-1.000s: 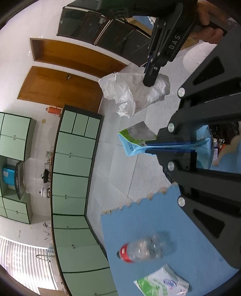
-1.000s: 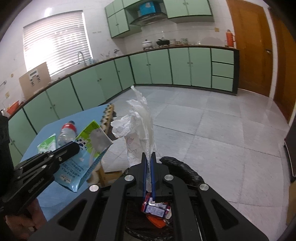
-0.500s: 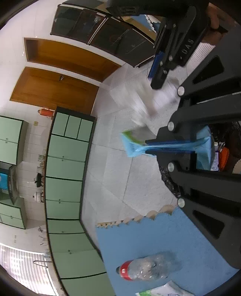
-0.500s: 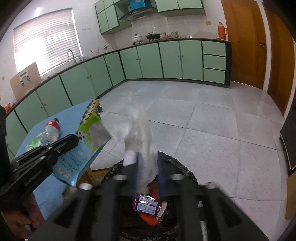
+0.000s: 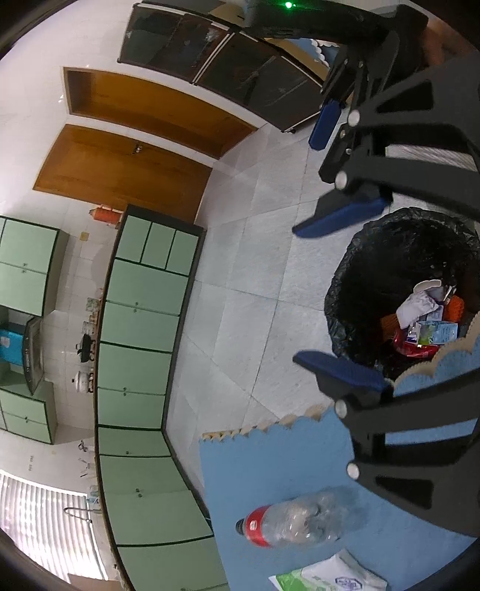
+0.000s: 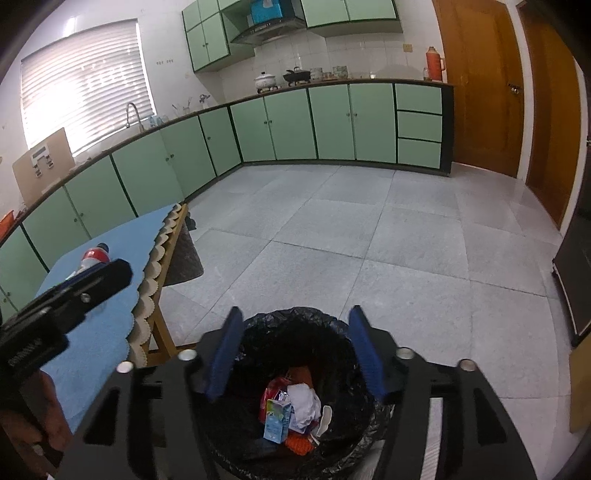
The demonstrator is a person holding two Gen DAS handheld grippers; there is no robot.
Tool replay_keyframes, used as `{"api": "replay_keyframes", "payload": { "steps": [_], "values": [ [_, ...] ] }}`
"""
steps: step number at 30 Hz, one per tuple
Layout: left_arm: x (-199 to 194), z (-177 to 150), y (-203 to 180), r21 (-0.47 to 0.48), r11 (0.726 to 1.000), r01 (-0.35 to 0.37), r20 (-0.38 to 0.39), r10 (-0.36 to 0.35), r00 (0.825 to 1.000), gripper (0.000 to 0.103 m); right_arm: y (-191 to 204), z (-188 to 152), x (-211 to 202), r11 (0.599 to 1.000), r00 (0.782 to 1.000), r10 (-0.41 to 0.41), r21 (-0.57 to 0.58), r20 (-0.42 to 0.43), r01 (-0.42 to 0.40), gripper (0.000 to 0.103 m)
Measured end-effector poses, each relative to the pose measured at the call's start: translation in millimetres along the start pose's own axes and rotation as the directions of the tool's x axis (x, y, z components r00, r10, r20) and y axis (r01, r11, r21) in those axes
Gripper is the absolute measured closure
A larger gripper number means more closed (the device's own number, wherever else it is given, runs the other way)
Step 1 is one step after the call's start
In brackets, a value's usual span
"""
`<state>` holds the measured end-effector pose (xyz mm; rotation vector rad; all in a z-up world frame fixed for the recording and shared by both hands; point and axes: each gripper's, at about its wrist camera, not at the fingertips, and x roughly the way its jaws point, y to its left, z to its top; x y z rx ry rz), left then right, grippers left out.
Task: Collect trash
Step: 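Move both open tools back over the table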
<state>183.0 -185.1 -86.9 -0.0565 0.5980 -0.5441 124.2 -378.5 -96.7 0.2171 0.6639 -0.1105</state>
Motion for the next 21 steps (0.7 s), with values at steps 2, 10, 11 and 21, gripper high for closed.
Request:
{"api": "replay_keyframes", "payload": {
  "steps": [2, 10, 11, 21],
  "values": [
    [-9, 3, 4, -0.01, 1.0, -0.015, 0.016, 0.016, 1.0, 0.026, 3, 2, -3, 1.0, 1.0, -0.013, -0.002, 0.015, 0.013, 0.024],
    [-53, 7, 48, -0.072, 0.99, -0.124, 0.066, 0.129, 0.989, 0.012, 27, 10, -12, 1.0, 0.998, -0.007, -0.024, 0.058, 0.008, 0.006],
    [-61, 6, 57, -0.077, 0.985, -0.157, 0.073, 0.163, 0.984, 0.012, 34, 11, -10, 1.0, 0.998, 0.012, -0.029, 0.056, -0.01, 0.006],
    [-113, -9, 153, -0.147, 0.896, -0.419, 0.053, 0.431, 0.901, 0.011, 135, 22, 13, 0.974, 0.984, 0.168, -0.163, 0.055, -0.157, 0.006]
  ]
}}
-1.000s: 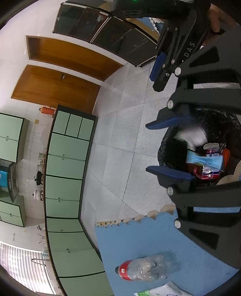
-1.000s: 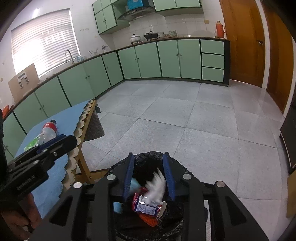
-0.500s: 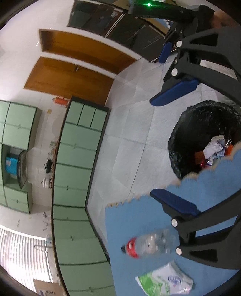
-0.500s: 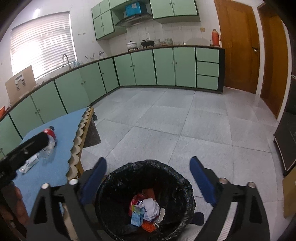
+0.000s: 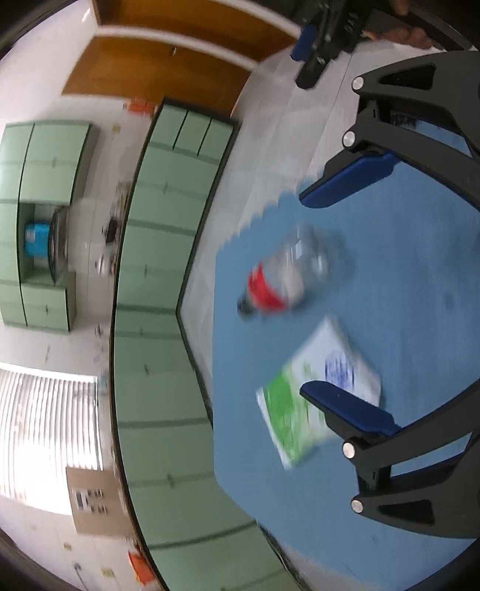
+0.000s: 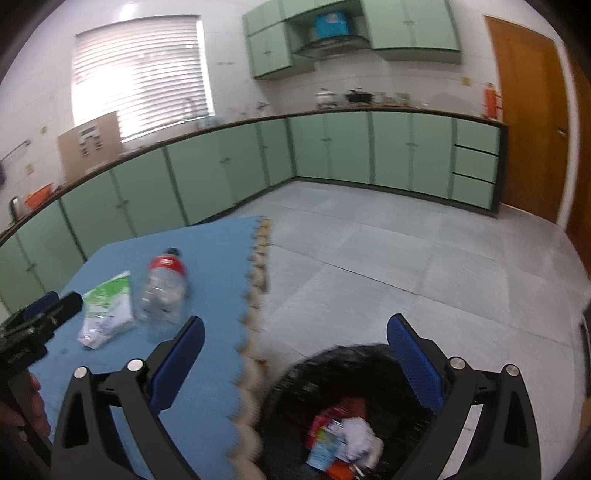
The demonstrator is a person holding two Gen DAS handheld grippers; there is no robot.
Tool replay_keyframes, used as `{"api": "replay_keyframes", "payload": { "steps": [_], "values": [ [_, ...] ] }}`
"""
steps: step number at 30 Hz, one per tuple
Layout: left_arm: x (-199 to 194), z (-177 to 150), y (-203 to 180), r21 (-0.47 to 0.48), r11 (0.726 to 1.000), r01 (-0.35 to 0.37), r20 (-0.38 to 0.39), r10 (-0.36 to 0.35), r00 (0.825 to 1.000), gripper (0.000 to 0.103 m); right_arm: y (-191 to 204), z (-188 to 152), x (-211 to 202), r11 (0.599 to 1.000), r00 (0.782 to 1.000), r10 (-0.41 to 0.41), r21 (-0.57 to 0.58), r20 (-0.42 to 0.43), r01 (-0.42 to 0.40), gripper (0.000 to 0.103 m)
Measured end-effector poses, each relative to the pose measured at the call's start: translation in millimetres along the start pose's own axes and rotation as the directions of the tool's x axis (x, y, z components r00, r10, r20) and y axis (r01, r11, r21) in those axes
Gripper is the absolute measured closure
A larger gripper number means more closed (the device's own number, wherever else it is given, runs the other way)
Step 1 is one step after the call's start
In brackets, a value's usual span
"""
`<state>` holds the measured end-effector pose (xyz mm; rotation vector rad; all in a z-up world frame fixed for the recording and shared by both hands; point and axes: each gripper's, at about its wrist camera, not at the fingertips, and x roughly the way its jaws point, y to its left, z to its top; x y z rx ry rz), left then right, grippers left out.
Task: Collect trash
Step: 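Move both open tools back over the table, then grasp the red-labelled bottle with the right tool while the left tool grasps the rice bag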
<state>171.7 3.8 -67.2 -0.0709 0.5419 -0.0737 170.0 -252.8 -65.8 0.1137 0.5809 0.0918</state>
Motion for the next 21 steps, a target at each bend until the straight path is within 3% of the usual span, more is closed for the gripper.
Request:
{"api": "replay_keyframes", "payload": {
  "steps": [5, 10, 21],
  "values": [
    [7, 3, 45, -0.024, 0.995, -0.097, -0.01, 0.097, 0.995, 0.011, 54, 12, 31, 0.993, 0.995, 0.096, -0.073, -0.007, -0.096, 0.006],
    [18, 4, 76, -0.056, 0.988, -0.141, -0.041, 0.138, 0.99, 0.011, 102, 15, 70, 0.977, 0.988, 0.147, -0.15, -0.056, -0.154, 0.006],
    [34, -3, 104, -0.062, 0.98, -0.188, -0.089, 0.183, 0.979, 0.011, 128, 13, 130, 0.969, 0.97, 0.168, -0.154, -0.175, -0.195, 0.007]
  ]
}}
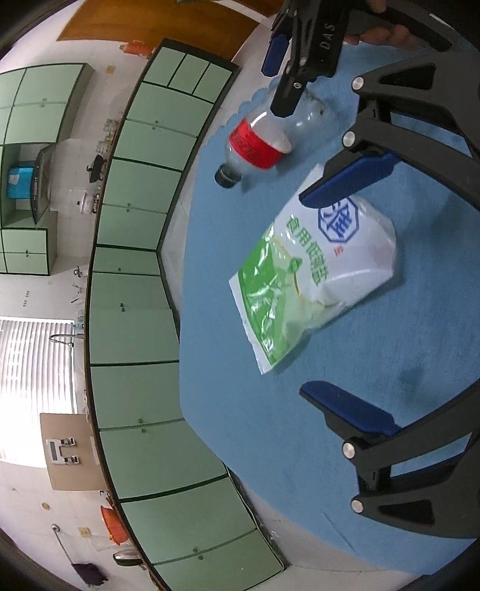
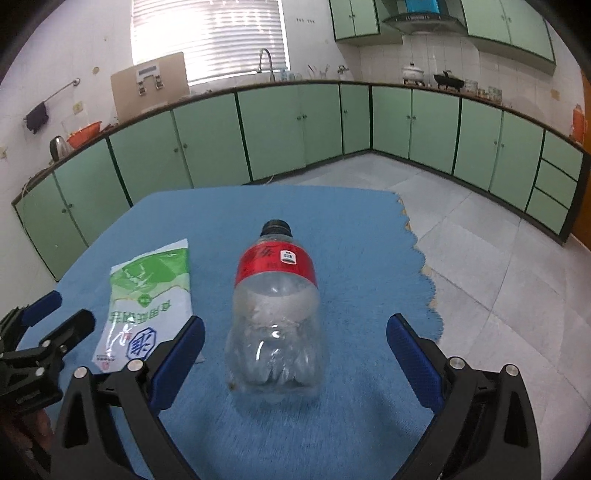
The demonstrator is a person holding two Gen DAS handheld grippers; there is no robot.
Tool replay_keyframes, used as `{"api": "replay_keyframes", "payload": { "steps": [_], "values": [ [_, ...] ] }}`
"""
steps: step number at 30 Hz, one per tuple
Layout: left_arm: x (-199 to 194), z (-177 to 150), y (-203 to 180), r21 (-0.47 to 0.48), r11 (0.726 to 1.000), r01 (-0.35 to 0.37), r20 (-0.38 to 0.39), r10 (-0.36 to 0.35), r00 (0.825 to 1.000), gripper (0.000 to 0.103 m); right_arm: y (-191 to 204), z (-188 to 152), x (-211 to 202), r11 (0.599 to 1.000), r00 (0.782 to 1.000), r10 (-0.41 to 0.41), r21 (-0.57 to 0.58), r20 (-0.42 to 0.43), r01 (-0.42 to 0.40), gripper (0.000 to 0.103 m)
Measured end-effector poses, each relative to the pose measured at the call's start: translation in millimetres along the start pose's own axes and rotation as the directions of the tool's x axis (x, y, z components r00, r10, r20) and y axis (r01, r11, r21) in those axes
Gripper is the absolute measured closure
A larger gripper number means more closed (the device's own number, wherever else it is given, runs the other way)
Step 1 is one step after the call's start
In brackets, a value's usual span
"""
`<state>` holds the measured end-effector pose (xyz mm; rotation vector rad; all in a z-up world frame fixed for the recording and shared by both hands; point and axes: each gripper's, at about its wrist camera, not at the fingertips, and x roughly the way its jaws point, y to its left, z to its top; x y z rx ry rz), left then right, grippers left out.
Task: Collect trash
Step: 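Grasp the red-labelled bottle with the right tool while the left tool grasps the rice bag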
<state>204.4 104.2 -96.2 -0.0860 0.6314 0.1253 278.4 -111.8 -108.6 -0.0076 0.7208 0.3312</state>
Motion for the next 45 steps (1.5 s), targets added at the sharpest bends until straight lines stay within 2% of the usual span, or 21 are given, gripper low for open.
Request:
{"api": "replay_keyframes", "payload": {
  "steps": [10, 13, 16, 17, 19, 26, 27, 28, 30, 31, 32, 34, 36, 37, 40, 45],
  "values": [
    [20, 6, 7, -0.032, 0.999, 0.009, -0.051, -0.011, 0.999, 0.011, -3, 3, 27, 1.0, 0.998, 0.009, 0.016, -0.066, -0.008, 0.017],
    [28, 7, 5, -0.031, 0.999, 0.032, -0.08, -0.035, 0.996, 0.011, -3, 4, 33, 0.999, 0.996, 0.029, 0.019, -0.09, -0.027, 0.025],
    [35, 6, 6, -0.033, 0.999, 0.031, -0.115, -0.035, 0.993, 0.011, 0, 4, 36, 0.998, 0.993, 0.061, 0.008, -0.106, -0.06, 0.04],
    [39, 6, 7, -0.037, 0.999, 0.034, -0.134, -0.039, 0.99, 0.011, 2, 4, 35, 0.998, 0.992, 0.064, 0.001, -0.107, -0.065, 0.041],
    [42, 4, 7, -0.048, 0.998, 0.045, -0.154, -0.052, 0.987, 0.011, 4, 2, 33, 0.999, 0.994, 0.035, -0.013, -0.1, -0.037, 0.041],
    [54, -1, 0, -0.049, 0.995, 0.088, -0.207, -0.096, 0.974, 0.012, -8, -2, 24, 0.999, 0.996, 0.03, 0.042, -0.086, -0.026, 0.041],
    [56, -2, -1, -0.047, 0.995, 0.091, -0.212, -0.099, 0.972, 0.017, -9, -2, 23, 0.999, 0.996, 0.03, 0.042, -0.084, -0.027, 0.041],
    [58, -2, -3, -0.046, 0.994, 0.1, -0.221, -0.108, 0.969, 0.031, -10, -3, 22, 0.999, 0.996, 0.031, 0.04, -0.082, -0.028, 0.041],
    [62, -2, -6, -0.045, 0.995, 0.091, -0.229, -0.099, 0.968, 0.038, -10, -3, 21, 0.999, 0.997, 0.03, 0.036, -0.078, -0.027, 0.041],
    [63, -2, -7, -0.042, 0.995, 0.087, -0.23, -0.094, 0.969, 0.047, -10, -3, 20, 0.999, 0.997, 0.031, 0.036, -0.076, -0.028, 0.041],
    [63, -3, -6, -0.043, 0.996, 0.081, -0.23, -0.089, 0.969, 0.051, -10, -4, 20, 0.999, 0.997, 0.03, 0.036, -0.076, -0.028, 0.041],
    [63, -4, -3, -0.056, 0.996, 0.07, -0.227, -0.081, 0.971, 0.07, -8, -5, 20, 0.999, 0.997, 0.027, 0.03, -0.074, -0.025, 0.041],
    [61, -3, -3, -0.062, 0.995, 0.074, -0.217, -0.086, 0.972, 0.075, -7, -5, 19, 0.999, 0.997, 0.027, 0.023, -0.072, -0.025, 0.041],
    [60, -3, -3, -0.058, 0.995, 0.077, -0.21, -0.087, 0.974, 0.084, -6, -5, 19, 0.999, 0.997, 0.027, 0.02, -0.071, -0.025, 0.041],
    [52, -2, -11, -0.02, 0.996, 0.082, -0.173, -0.084, 0.981, 0.093, -5, -6, 17, 1.0, 0.998, 0.025, 0.015, -0.066, -0.024, 0.041],
    [41, 1, -13, -0.028, 0.994, 0.101, -0.134, -0.104, 0.986, 0.1, -7, -7, 10, 1.0, 0.998, 0.021, 0.019, -0.052, -0.02, 0.041]
  ]
}}
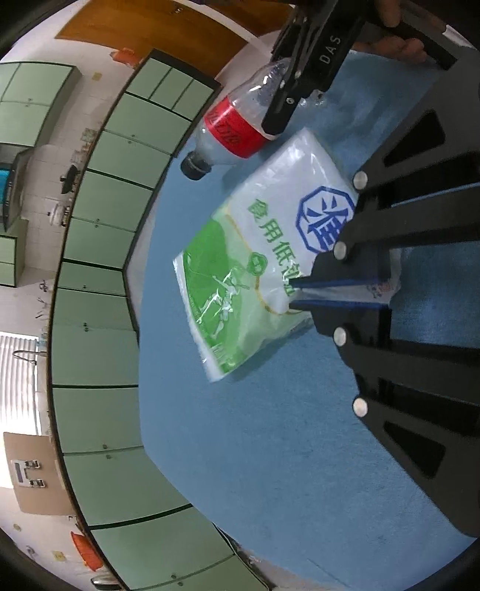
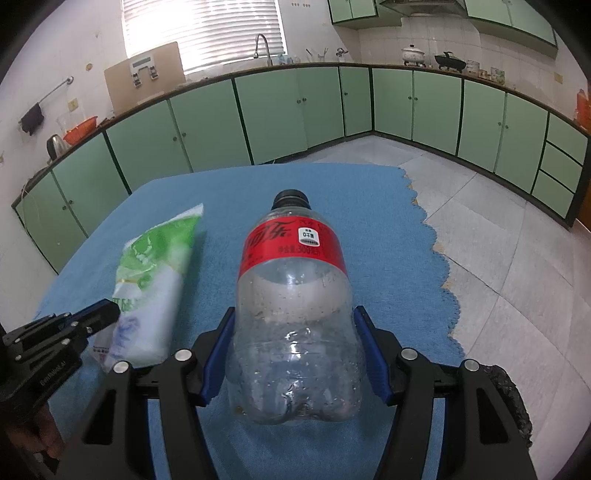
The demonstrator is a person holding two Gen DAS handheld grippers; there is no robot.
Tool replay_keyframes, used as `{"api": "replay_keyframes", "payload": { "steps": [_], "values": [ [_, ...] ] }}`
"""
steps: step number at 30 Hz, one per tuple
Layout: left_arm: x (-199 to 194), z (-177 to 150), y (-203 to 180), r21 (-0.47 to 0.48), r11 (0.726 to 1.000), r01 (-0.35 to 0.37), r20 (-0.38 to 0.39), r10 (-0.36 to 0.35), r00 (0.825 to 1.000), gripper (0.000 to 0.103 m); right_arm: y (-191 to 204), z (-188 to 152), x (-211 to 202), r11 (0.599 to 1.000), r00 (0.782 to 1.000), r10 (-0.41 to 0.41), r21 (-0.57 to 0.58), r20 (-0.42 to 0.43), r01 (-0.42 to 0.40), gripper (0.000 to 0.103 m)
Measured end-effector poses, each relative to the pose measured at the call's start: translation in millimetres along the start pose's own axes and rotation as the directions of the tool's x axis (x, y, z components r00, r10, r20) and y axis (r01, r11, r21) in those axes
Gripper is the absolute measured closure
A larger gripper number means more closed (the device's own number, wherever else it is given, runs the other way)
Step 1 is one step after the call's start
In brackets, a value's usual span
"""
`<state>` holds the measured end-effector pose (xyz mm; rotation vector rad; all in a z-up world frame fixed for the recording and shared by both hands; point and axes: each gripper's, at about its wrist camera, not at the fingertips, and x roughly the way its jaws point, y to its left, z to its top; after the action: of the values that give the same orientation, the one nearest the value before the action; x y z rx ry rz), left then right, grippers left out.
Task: Collect trash
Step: 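Grasp the red-labelled bottle with the right tool while the left tool grasps the rice bag, then carry the bottle and rice bag over the bin and release both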
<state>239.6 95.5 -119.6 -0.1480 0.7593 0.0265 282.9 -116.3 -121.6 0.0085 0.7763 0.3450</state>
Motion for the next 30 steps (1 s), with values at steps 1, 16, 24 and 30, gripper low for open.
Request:
{"api": "replay_keyframes", "payload": {
  "steps": [1, 16, 24, 30],
  "values": [
    [-3, -1, 0, -0.002, 1.0, 0.004, 0.008, -0.004, 1.0, 0.101, 0, 0, -2, 1.0, 1.0, -0.003, -0.002, 0.005, 0.003, 0.041],
    [-54, 2, -43, 0.091, 0.995, 0.039, 0.128, -0.051, 0.99, 0.102, -16, 3, -67, 0.999, 0.994, -0.023, 0.027, 0.105, 0.02, 0.041],
    [-68, -11, -97, 0.167, 0.977, 0.133, 0.13, -0.156, 0.979, 0.102, -48, -14, -122, 0.994, 0.985, -0.084, 0.077, 0.153, 0.072, 0.041],
    [-69, -27, -150, 0.221, 0.951, 0.217, 0.11, -0.245, 0.963, 0.102, -82, -37, -158, 0.981, 0.974, -0.166, 0.127, 0.155, 0.147, 0.041]
  ]
}}
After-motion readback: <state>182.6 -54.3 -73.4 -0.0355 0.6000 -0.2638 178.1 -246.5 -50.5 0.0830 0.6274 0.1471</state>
